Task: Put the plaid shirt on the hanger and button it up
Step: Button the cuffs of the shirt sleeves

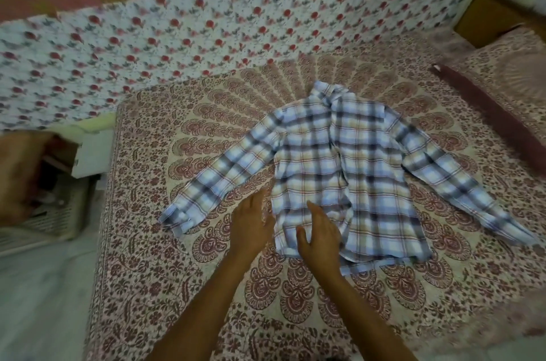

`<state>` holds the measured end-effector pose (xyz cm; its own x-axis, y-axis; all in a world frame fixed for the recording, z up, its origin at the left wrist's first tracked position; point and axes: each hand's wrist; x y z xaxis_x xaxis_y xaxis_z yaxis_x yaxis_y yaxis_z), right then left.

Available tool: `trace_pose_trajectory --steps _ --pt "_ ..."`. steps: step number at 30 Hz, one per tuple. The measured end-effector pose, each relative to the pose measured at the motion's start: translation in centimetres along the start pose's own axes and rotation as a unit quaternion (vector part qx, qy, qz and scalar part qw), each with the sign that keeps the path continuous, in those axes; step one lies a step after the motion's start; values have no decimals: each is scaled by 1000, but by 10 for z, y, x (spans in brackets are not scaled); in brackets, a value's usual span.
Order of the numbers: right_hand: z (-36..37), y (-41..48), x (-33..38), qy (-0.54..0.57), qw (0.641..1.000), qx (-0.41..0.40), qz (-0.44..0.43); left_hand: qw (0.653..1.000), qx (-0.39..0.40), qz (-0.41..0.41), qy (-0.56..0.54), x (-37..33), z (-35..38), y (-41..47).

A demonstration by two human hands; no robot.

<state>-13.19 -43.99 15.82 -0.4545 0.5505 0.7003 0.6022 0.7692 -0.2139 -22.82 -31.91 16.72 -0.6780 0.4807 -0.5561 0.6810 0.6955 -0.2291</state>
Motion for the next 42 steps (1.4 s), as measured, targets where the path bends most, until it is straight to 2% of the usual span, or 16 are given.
trace_pose_trajectory --steps 8,18,22,30,35,38,40,42 --pt "62 57 31 -30 993 102 -43 990 17 -140 8 99 -16 26" --pt "121 112 46 -75 976 202 -40 954 118 -268 62 211 -16 65" --pt "143 137 48 -83 974 208 -27 938 159 -288 110 242 -9 83" --pt "167 173 44 -89 970 225 -23 922 170 -312 153 280 14 101" --pt "180 176 31 -98 969 224 -25 937 90 -319 113 296 17 112" --pt "184 171 32 -95 964 248 -15 938 109 -310 109 294 1 122" --pt "187 165 34 -80 962 261 -21 933 133 -329 57 284 -14 128" --pt "189 161 39 -49 959 279 -28 921 135 -359 -71 266 -27 135"
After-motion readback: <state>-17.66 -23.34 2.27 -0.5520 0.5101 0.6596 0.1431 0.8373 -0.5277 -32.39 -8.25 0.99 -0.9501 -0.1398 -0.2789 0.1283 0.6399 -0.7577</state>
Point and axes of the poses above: each hand's wrist, its own y-axis towards the middle knuckle, its own z-axis out of the palm, x = y × z, and after that the axes turned 9 degrees about x, right-handed
